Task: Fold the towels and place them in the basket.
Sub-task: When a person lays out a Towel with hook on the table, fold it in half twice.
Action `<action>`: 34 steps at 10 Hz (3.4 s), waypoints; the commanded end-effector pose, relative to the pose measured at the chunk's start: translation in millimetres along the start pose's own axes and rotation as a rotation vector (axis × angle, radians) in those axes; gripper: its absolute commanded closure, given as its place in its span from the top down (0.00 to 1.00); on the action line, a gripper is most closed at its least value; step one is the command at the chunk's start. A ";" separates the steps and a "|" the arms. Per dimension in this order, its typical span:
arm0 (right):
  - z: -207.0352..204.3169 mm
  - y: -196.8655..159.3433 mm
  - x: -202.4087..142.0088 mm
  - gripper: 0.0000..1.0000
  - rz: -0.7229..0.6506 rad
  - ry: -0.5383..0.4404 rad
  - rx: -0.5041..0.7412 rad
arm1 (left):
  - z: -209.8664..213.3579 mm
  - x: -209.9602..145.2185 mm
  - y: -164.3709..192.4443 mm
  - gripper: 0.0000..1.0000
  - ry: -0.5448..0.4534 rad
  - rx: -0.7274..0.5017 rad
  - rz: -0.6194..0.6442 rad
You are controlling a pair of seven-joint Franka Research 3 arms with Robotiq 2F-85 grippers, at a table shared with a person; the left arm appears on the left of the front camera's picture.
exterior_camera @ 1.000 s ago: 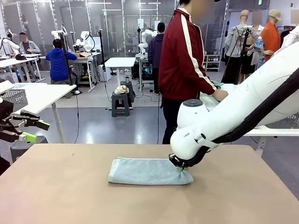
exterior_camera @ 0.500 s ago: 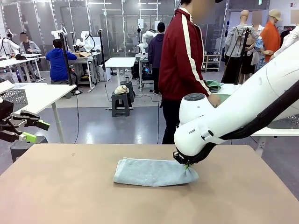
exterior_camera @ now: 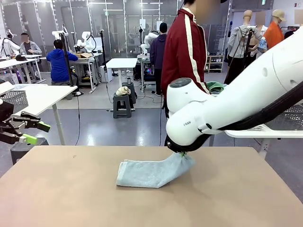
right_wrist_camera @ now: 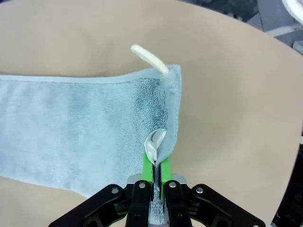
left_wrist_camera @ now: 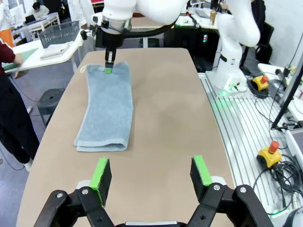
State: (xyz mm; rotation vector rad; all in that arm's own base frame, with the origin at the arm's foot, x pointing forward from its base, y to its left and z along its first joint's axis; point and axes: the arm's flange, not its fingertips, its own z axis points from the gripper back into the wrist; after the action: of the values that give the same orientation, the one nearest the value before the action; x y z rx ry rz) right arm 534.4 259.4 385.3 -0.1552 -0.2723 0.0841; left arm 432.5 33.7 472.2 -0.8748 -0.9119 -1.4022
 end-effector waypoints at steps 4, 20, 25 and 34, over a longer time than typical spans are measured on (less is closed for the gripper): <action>37.8 95.0 27.9 0.00 0.000 0.022 -0.038 | 0.9 1.9 -3.7 0.85 -0.016 -0.002 -0.010; -33.0 224.6 33.4 0.00 0.026 0.147 0.147 | 0.9 1.9 -3.7 0.85 -0.016 -0.002 -0.010; -36.0 224.3 28.2 0.40 -0.002 0.148 0.190 | 0.9 1.9 -3.7 0.85 -0.016 -0.002 -0.010; 36.2 174.4 -11.5 1.00 0.052 0.053 0.236 | 0.9 1.9 -3.7 0.85 -0.016 -0.002 -0.010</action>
State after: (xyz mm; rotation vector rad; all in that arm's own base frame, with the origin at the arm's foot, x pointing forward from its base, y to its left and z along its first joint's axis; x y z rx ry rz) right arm 522.2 465.5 380.5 0.0632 -0.1783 0.1422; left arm 432.4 34.0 472.1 -0.8745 -0.9115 -1.4015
